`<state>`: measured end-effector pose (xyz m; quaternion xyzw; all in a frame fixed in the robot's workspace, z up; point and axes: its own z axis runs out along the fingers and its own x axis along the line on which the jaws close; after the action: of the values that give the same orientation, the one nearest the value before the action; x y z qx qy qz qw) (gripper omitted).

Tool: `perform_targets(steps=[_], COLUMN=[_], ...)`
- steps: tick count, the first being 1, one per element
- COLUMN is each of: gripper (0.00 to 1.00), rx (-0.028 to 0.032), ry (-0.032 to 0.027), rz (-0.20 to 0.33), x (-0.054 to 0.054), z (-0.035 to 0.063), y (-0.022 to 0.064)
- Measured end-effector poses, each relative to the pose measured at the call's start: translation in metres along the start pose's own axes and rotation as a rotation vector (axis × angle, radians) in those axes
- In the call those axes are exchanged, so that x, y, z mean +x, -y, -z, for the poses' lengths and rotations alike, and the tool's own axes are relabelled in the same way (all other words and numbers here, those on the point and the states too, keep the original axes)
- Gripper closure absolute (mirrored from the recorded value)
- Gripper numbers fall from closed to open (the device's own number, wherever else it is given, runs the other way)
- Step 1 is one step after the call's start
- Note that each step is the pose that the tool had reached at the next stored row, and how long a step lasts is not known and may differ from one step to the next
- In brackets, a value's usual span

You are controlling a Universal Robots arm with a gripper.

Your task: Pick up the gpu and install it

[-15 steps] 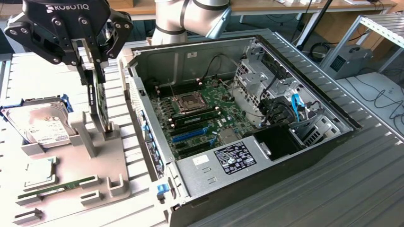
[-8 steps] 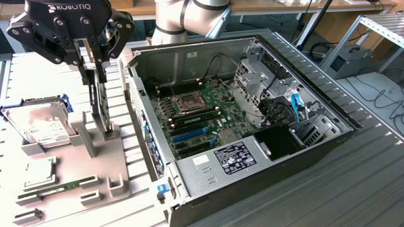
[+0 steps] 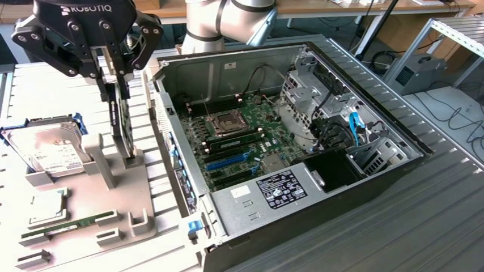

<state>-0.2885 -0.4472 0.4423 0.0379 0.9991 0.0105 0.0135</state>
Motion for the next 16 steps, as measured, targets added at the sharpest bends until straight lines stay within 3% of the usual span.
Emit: perform_targets(steps=[16], gripper=[0.74], rx=[0.0], ry=[0.0], rz=[0.0], x=[-0.0041], z=[-0.0002], y=[-0.0003])
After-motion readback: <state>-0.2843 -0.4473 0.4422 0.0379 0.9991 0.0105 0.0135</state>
